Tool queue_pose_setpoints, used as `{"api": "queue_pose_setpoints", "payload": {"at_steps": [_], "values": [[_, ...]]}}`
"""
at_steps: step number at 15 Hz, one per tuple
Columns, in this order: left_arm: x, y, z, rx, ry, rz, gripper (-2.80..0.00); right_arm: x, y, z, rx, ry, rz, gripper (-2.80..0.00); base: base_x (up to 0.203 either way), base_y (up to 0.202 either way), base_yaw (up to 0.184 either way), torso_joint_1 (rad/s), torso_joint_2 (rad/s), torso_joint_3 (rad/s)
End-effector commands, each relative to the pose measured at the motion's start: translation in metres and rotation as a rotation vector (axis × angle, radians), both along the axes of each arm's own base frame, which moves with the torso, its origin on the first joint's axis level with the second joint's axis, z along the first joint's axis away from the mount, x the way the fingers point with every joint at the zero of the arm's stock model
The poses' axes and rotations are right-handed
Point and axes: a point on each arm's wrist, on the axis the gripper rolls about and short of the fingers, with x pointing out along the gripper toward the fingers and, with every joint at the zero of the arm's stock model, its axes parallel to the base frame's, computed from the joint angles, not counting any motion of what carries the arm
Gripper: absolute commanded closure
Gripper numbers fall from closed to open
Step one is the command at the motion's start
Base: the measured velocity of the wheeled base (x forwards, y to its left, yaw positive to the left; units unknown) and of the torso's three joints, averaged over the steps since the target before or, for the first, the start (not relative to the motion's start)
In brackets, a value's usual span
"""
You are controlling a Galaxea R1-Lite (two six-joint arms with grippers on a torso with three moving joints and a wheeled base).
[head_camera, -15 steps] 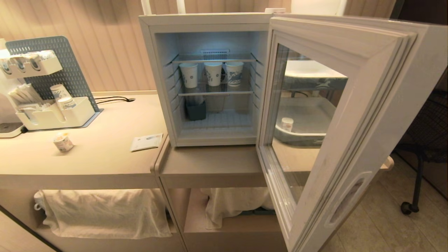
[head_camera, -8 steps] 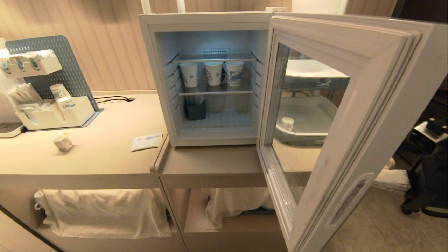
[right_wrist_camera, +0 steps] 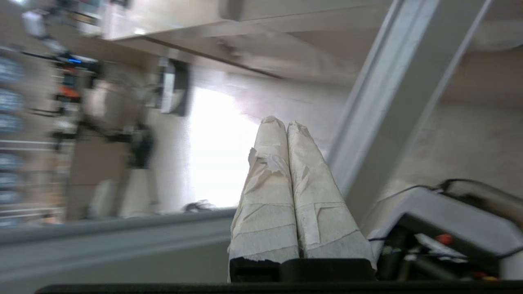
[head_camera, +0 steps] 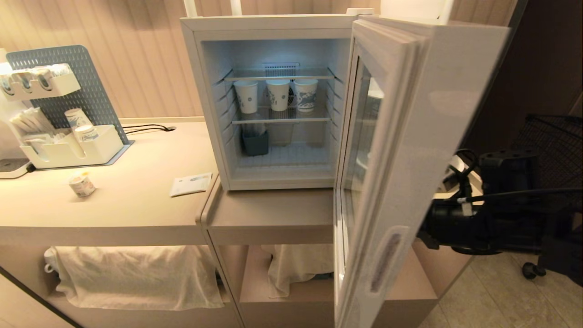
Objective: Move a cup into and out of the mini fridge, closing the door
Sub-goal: Close the freezer door
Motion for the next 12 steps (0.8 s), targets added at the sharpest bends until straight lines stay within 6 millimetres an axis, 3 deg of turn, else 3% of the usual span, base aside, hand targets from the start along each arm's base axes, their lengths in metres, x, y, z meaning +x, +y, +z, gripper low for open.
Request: {"api": "queue_pose_setpoints", "payload": {"at_steps": [1, 7, 12], "values": [[0.000, 0.000, 0.000, -0.001, 0.001, 0.001, 0.00, 0.008, 0.033, -0.012, -0.128, -0.056, -0.032, 0.00, 0.000, 0.000, 0.000, 0.000, 0.00, 0.000], [0.000, 0.000, 0.000, -0.001, 0.001, 0.001, 0.00, 0.017, 0.108, 0.002, -0.314, -0.294, -0.081, 0.00, 0.000, 0.000, 0.000, 0.000, 0.00, 0.000], [0.000, 0.000, 0.000, -0.001, 0.001, 0.001, 0.00, 0.014, 0.154, 0.005, -0.416, -0.412, -0.064, 0.00, 0.000, 0.000, 0.000, 0.000, 0.00, 0.000]]}}
